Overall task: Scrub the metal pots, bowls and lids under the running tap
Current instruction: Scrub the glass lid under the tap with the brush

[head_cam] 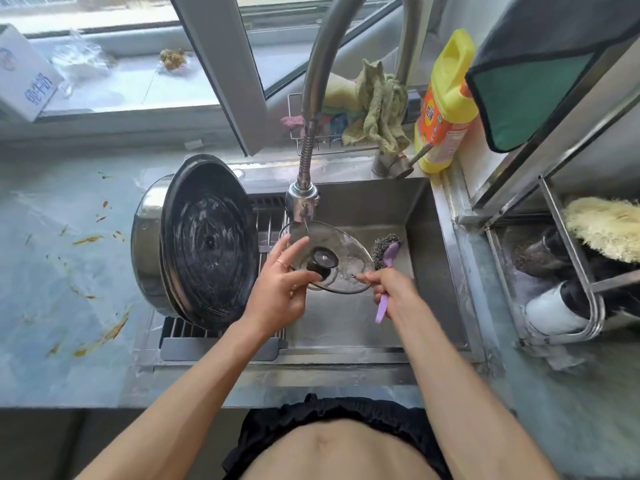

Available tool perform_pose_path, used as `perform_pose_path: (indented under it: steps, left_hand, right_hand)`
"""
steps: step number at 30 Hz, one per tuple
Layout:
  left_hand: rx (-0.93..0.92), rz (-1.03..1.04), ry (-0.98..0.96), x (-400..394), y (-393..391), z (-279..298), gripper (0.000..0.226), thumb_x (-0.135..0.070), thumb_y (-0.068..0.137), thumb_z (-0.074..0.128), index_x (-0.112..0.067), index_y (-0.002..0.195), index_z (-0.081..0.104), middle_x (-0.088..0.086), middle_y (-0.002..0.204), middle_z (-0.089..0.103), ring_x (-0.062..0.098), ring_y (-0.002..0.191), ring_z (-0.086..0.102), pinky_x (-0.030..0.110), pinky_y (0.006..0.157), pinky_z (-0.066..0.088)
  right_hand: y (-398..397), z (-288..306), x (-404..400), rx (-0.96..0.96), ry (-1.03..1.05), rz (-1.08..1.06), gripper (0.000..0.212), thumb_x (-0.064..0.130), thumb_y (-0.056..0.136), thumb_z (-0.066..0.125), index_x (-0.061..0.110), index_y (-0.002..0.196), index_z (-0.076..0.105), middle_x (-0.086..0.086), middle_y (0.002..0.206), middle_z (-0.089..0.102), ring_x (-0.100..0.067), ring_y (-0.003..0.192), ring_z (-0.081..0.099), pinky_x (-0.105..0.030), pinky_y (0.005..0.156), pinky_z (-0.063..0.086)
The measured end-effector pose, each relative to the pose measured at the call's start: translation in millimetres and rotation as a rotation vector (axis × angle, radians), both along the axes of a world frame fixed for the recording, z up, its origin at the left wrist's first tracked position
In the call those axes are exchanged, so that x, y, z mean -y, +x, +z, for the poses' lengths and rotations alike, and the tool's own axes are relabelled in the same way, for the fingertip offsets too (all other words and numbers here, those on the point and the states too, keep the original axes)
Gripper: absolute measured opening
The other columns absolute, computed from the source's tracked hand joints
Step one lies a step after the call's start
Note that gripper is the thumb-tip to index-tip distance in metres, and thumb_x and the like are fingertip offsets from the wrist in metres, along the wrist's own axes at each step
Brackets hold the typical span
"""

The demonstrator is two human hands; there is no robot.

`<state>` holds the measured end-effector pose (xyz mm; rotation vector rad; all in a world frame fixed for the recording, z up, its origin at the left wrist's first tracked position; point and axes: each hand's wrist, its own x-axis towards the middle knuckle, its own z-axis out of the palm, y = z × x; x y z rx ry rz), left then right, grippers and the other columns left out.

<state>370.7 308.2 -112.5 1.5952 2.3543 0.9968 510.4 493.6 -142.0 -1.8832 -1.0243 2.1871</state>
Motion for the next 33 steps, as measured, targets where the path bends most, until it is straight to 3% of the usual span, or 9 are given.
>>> perform_pose_path:
  steps: [3,6,8,13,17,20,23,26,33]
  left_hand:
    - [0.516,0.308,0.031,2.3,1.8,18.2,0.051,-0.008,0.083,0.057,-0.024,0.13,0.068,-0.008,0.158,0.035,0.013,0.149,0.033,0.027,0.119,0.032]
    - [0.809,0.556,0.088,-8.8,-10.0,28.9,0.069,-0.003,0.096,0.06,-0.023,0.157,0.036,-0.009,0.14,0.049,0.012,0.118,0.063,0.024,0.088,0.058]
    - [0.898,0.639,0.081,-12.4,-20.4,27.1,0.072,0.006,0.096,0.057,-0.019,0.159,0.031,0.001,0.132,0.06,0.015,0.102,0.07,0.032,0.085,0.061]
    - [0.945,0.702,-0.016,-19.1,-34.6,10.9,0.049,0.018,0.09,0.053,-0.011,0.13,0.055,0.008,0.099,0.072,0.011,0.072,0.07,0.026,0.065,0.058]
    - [1.037,0.726,-0.101,-32.0,-29.8,-0.9,0.037,0.019,0.088,0.044,0.0,0.116,0.058,0.015,0.096,0.069,0.017,0.065,0.069,0.03,0.06,0.059]
    - [1.155,0.711,-0.145,-39.8,-17.3,0.9,0.031,0.019,0.091,0.042,-0.002,0.11,0.055,0.013,0.091,0.067,0.015,0.056,0.066,0.023,0.045,0.053]
    - [1.321,0.688,-0.116,-40.7,-6.7,5.3,0.028,0.017,0.091,0.047,-0.008,0.103,0.053,0.017,0.095,0.07,0.019,0.061,0.069,0.028,0.053,0.059]
    - [1.348,0.655,-0.054,-36.3,-2.1,17.5,0.024,0.014,0.092,0.053,-0.01,0.098,0.053,0.015,0.094,0.071,0.019,0.06,0.072,0.032,0.057,0.062]
    - [1.076,0.65,-0.062,-26.5,-16.4,58.5,0.004,-0.001,0.101,0.054,-0.002,0.101,0.058,0.019,0.09,0.077,0.027,0.067,0.076,0.028,0.054,0.058]
  right_hand:
    - [-10.2,-10.8,7.2,-0.052,-0.049,-0.041,0.012,-0.001,0.091,0.059,0.008,0.098,0.062,-0.011,0.099,0.076,-0.002,0.034,0.034,-0.017,0.033,0.032]
    - [-17.5,-15.4,10.6,-0.104,-0.044,-0.064,0.013,-0.003,0.093,0.056,0.01,0.091,0.059,-0.014,0.102,0.074,-0.002,0.031,0.03,-0.016,0.031,0.029]
    - [-19.9,-13.2,14.1,-0.153,-0.04,-0.074,0.014,-0.003,0.094,0.055,0.01,0.09,0.057,-0.016,0.102,0.074,-0.003,0.032,0.03,-0.016,0.031,0.029]
    - [-11.2,0.1,12.7,-0.276,0.1,-0.104,0.023,-0.006,0.094,0.055,0.012,0.081,0.051,-0.017,0.098,0.072,-0.005,0.032,0.033,-0.017,0.033,0.03]
    - [-0.3,21.8,0.0,-0.194,0.334,-0.046,0.017,0.001,0.084,0.072,0.013,0.085,0.06,-0.011,0.096,0.076,-0.022,0.058,0.05,-0.021,0.036,0.032]
    - [3.8,46.5,-6.8,-0.095,0.532,0.035,0.012,0.007,0.084,0.075,0.016,0.084,0.067,-0.006,0.081,0.076,-0.012,0.041,0.041,-0.024,0.044,0.036]
    - [7.0,67.6,-14.8,-0.043,0.712,0.139,0.004,0.004,0.089,0.069,0.006,0.09,0.067,0.002,0.072,0.069,0.004,0.045,0.056,-0.01,0.045,0.038]
    - [8.7,72.3,-23.4,0.134,0.809,0.259,0.007,0.011,0.089,0.068,0.005,0.087,0.065,0.001,0.068,0.063,-0.014,0.061,0.058,-0.023,0.046,0.034]
    - [-7.8,34.9,-17.3,0.168,0.458,0.325,0.02,0.016,0.09,0.061,0.007,0.108,0.062,0.002,0.07,0.072,-0.009,0.047,0.053,-0.022,0.049,0.044]
